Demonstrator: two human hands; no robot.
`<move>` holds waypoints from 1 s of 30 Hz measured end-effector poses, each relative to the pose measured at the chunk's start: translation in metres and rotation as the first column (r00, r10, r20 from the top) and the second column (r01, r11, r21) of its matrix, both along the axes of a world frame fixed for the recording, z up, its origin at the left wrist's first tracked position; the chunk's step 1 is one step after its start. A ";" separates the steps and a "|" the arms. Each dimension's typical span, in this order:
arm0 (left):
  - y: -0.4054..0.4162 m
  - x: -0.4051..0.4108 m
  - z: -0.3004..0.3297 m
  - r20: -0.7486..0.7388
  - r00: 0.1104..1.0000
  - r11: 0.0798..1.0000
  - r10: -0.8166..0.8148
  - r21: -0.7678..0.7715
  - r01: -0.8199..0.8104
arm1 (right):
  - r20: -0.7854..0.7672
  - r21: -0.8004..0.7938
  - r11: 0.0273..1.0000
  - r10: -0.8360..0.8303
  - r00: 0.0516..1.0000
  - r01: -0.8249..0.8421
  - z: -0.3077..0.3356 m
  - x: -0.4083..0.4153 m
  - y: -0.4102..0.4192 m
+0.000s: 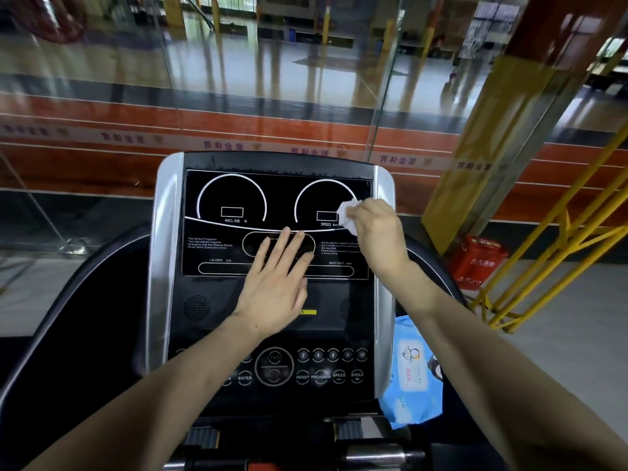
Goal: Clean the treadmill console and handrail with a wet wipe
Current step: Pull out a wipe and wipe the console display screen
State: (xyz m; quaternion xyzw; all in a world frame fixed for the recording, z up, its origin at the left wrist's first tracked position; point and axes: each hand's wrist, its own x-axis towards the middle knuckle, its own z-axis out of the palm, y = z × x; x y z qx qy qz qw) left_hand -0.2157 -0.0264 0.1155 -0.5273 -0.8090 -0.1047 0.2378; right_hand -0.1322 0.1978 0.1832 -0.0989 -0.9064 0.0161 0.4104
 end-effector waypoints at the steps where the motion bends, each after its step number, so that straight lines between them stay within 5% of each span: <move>1: -0.002 0.000 -0.001 0.002 1.000 1.000 0.007 -0.001 -0.007 | 0.000 0.014 1.000 0.008 1.000 -0.008 -0.007 0.001 -0.004; 9: -0.015 0.000 -0.010 0.030 0.996 0.997 0.081 -0.022 -0.080 | 0.132 0.084 0.982 0.156 0.979 -0.168 -0.053 0.044 -0.034; 17: -0.019 0.007 -0.018 0.022 0.993 0.993 0.112 -0.031 -0.111 | -0.012 -0.002 0.999 0.038 0.999 -0.038 -0.013 -0.001 -0.021; 24: -0.030 0.005 -0.019 0.023 0.987 0.987 0.159 -0.026 -0.158 | 0.202 0.060 0.962 0.248 0.947 -0.265 -0.050 0.035 -0.040; 30: -0.042 0.003 -0.019 0.046 0.982 0.982 0.184 -0.041 -0.182 | 0.042 -0.076 0.996 0.057 0.997 -0.054 -0.001 -0.017 -0.024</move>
